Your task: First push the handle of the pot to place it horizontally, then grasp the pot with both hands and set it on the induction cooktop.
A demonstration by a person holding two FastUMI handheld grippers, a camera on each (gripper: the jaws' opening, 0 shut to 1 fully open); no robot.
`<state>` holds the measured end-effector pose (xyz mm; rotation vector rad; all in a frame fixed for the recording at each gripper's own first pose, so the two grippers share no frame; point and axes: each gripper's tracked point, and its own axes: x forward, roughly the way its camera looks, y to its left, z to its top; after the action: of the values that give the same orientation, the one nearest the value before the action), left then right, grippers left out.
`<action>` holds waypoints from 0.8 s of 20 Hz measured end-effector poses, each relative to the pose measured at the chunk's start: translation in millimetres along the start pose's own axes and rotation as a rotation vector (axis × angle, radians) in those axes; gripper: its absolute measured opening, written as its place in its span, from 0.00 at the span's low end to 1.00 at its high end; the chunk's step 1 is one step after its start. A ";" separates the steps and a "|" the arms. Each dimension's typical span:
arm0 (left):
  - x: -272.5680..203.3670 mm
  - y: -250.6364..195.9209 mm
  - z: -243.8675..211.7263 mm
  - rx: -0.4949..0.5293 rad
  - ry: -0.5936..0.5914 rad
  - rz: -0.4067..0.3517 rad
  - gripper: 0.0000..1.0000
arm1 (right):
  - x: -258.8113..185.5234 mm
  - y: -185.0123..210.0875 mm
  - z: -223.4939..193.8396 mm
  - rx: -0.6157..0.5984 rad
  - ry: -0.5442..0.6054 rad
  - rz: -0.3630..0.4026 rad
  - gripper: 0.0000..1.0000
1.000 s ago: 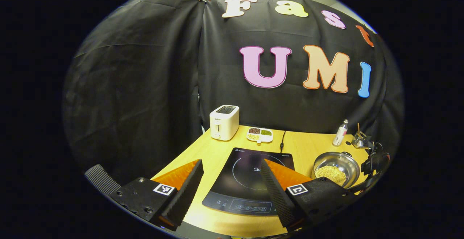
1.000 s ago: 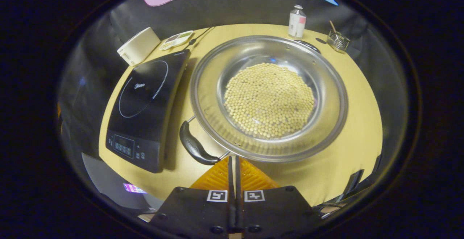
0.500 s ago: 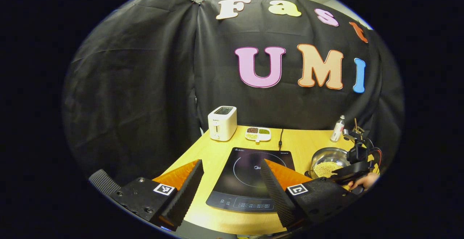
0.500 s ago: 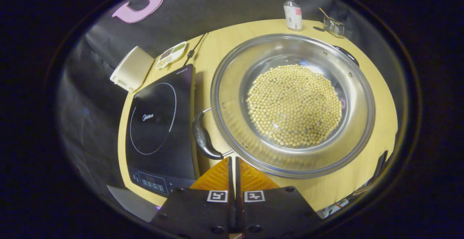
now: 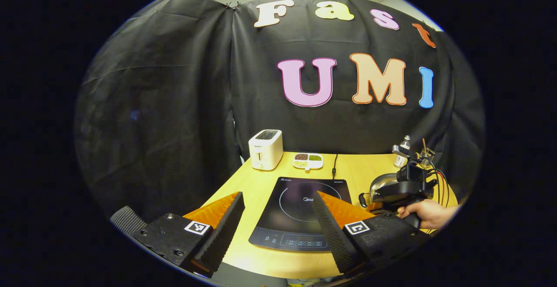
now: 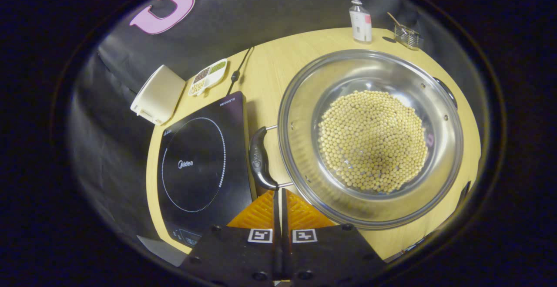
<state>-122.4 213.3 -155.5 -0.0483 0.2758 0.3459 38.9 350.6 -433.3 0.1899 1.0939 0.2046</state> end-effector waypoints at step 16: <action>-15.7 -26.4 -16.6 -0.022 0.019 -0.076 0.94 | -90.8 0.8 -4.0 -0.039 -0.026 0.239 0.00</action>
<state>-131.9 181.8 -167.2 -0.0836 0.2881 0.2729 -5.0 328.3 -357.0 0.2880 1.0395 0.4353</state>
